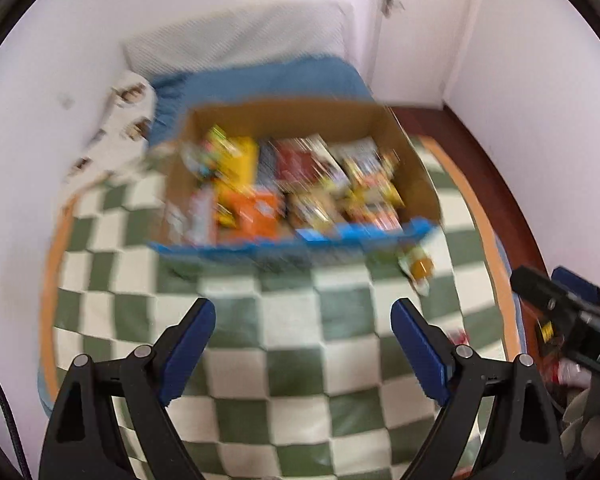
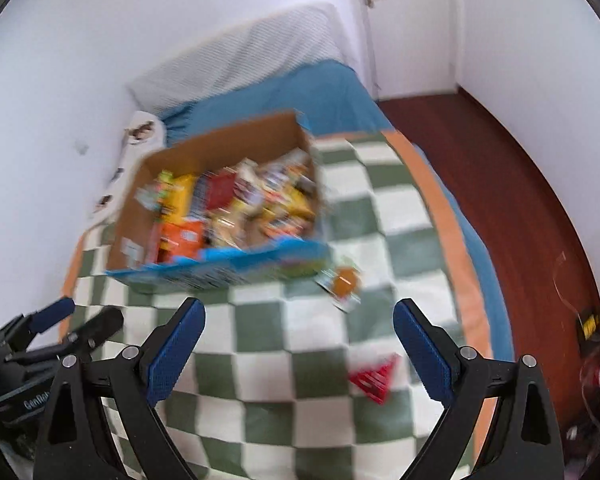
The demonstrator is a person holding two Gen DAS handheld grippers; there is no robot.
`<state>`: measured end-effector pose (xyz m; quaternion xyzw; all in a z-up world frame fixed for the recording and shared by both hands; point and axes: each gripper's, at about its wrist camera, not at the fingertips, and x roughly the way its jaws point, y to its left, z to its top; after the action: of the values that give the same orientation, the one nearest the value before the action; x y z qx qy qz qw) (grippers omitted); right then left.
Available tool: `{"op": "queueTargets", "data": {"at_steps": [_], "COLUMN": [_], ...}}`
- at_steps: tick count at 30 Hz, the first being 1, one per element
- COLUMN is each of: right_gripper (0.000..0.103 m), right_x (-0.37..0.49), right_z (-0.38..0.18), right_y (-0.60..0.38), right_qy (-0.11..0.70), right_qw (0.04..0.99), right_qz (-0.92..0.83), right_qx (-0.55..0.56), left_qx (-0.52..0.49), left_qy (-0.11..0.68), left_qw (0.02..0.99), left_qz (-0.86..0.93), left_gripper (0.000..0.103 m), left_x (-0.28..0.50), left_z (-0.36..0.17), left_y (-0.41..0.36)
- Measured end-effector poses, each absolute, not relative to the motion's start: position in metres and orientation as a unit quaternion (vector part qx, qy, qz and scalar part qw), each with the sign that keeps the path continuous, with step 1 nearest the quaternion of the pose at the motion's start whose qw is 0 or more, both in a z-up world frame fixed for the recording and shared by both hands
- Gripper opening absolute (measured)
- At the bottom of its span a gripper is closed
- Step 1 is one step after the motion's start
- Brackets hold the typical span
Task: Organize snacks
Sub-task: 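Move both grippers back over the last snacks on the bed, then grasp the red triangular candy pack with the left gripper while the right grasps the orange egg-yolk snack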
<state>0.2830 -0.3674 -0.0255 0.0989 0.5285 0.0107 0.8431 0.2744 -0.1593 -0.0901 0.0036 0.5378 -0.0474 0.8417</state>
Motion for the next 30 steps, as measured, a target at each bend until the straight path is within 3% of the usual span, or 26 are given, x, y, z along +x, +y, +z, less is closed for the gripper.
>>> {"op": "queueTargets", "data": {"at_steps": [7,15,17,18,19,24,30], "right_gripper": [0.097,0.097,0.097,0.097,0.097,0.097,0.097], "right_x": [0.269,0.251,0.247,0.247,0.247,0.268,0.337], "right_z": [-0.098,-0.151,-0.159,-0.162,-0.163,-0.165,-0.190], "right_y": [-0.454,-0.515,-0.525,-0.530,-0.533,-0.525,-0.459], "right_qy": [0.589,0.622,0.626,0.628,0.629,0.623,0.625], "right_qw": [0.795,0.759,0.753,0.751,0.750,0.758,0.769], "right_qz": [-0.056,-0.102,-0.111,-0.112,-0.112,-0.065,0.040], "right_qx": [0.134,0.164,0.167,0.169,0.172,0.183,0.130], "left_qx": [0.028,0.081,0.088,0.091,0.096,0.054,-0.019], "left_qy": [0.643,0.698,0.709,0.713,0.719,0.717,0.718], "left_qw": [0.754,0.681,0.666,0.662,0.657,0.673,0.694], "left_qz": [-0.128,-0.206,-0.215,-0.212,-0.204,-0.173,-0.045], "left_gripper": [0.090,0.090,0.079,0.056,0.050,0.049,0.049], "left_x": [0.279,0.285,0.284,0.284,0.283,0.287,0.304], "left_z": [-0.192,-0.274,-0.296,-0.303,-0.311,-0.303,-0.292], "left_y": [-0.261,-0.357,-0.373,-0.376,-0.378,-0.343,-0.233]}}
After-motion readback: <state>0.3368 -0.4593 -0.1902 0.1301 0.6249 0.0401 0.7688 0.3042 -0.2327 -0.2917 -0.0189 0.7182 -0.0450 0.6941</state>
